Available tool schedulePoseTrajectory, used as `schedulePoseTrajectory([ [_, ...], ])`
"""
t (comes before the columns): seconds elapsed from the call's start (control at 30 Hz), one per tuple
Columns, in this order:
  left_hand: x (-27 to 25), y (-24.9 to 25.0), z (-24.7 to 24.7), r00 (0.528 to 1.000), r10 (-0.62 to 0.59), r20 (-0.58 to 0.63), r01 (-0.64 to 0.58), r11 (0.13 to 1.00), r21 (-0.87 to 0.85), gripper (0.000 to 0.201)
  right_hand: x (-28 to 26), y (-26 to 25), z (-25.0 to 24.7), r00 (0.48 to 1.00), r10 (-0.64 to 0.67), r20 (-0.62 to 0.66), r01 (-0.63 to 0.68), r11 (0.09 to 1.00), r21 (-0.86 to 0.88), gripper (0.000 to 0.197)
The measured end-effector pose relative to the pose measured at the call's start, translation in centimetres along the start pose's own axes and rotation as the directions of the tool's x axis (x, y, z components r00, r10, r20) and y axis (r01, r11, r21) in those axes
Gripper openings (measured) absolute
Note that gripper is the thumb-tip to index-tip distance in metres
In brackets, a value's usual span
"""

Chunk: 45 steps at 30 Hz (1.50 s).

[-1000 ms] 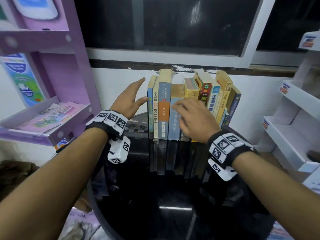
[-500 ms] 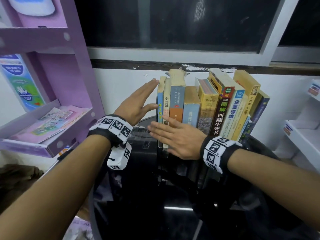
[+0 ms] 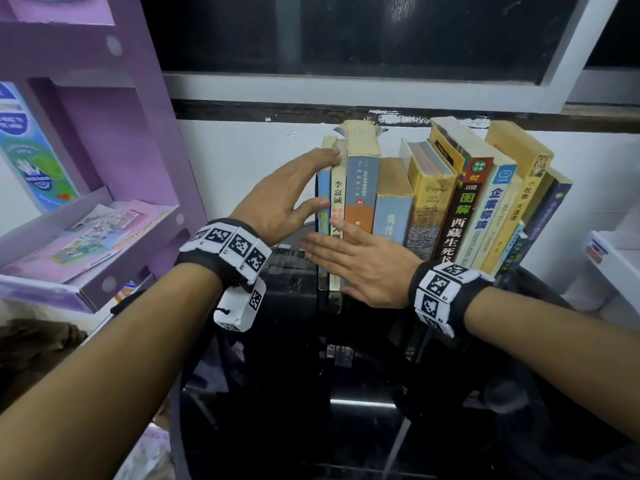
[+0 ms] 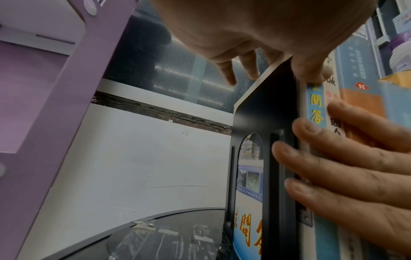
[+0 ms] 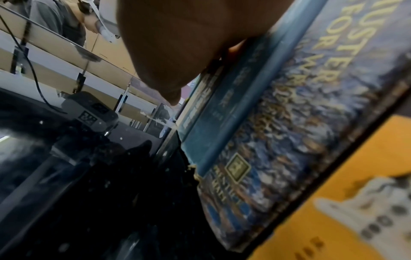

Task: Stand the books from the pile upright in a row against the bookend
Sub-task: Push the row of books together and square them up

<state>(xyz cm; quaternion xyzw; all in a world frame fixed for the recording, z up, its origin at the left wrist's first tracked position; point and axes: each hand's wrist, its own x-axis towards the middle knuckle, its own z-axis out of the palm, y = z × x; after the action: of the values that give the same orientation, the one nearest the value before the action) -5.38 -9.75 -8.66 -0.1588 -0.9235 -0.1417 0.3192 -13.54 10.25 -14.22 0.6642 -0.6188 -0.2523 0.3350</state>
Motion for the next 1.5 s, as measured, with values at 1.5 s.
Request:
schedulePoseTrajectory([
  [1.5,3.4,3.5,1.7,0.995,-0.009,-0.095,0.005,0.999,-0.037,0.069,-5.1,1.4,1.3,1.0,0.015,-0.009,-0.015,0.999,0.049,0.072],
])
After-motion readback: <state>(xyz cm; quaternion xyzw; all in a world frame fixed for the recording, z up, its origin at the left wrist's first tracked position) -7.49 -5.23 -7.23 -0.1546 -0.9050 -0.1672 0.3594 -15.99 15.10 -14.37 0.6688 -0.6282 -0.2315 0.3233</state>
